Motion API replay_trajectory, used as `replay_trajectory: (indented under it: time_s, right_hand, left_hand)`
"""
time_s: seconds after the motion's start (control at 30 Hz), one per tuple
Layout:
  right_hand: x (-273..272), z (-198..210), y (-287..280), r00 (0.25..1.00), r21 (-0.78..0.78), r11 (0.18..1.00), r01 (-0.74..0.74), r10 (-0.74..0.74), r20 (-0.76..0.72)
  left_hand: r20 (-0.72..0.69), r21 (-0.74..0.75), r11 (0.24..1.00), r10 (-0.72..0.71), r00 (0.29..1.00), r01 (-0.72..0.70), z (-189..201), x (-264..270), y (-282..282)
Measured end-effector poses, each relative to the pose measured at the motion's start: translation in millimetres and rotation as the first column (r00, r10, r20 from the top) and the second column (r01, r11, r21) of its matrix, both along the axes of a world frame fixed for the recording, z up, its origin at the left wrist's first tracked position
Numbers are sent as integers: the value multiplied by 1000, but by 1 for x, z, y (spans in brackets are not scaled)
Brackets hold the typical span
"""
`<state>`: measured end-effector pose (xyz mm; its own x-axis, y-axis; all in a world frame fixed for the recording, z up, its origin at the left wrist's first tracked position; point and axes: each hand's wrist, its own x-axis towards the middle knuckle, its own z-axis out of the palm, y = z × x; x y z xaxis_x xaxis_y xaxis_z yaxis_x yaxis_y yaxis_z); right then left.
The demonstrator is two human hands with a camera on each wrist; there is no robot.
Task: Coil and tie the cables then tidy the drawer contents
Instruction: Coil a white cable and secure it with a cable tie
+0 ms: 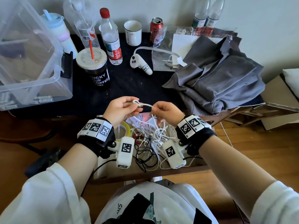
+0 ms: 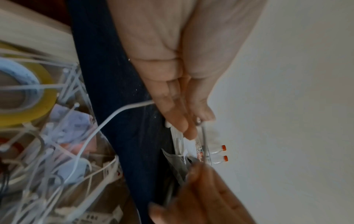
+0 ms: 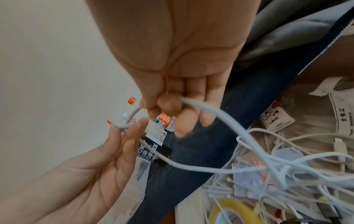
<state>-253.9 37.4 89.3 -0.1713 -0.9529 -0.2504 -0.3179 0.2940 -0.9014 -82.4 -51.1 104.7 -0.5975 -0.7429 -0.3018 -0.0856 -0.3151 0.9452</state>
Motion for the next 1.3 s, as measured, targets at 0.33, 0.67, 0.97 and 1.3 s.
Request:
replay_trajectory:
  time_s: [0.33,0.67,0.97,1.3]
  right_hand:
    - [-12,11,-16,948,-80,948,309,-313,-50]
    - [-7,19,-14,948,-27,961,275,-275,-157]
    - [6,24,-23,967,-39,970,241,-244,-79]
    - [7,41,-21,963,-53,998,40,-53,-263]
  left_hand:
    - [282,-225,946,-167,945,234,-4,-2,-8]
    - [100,-72,996,-49,994,57,4,-12,-4]
    - [159,-47,997,-56,986,64,8,-20,-3]
    - [336,-248,944,-127,933,218,15,-18,-8]
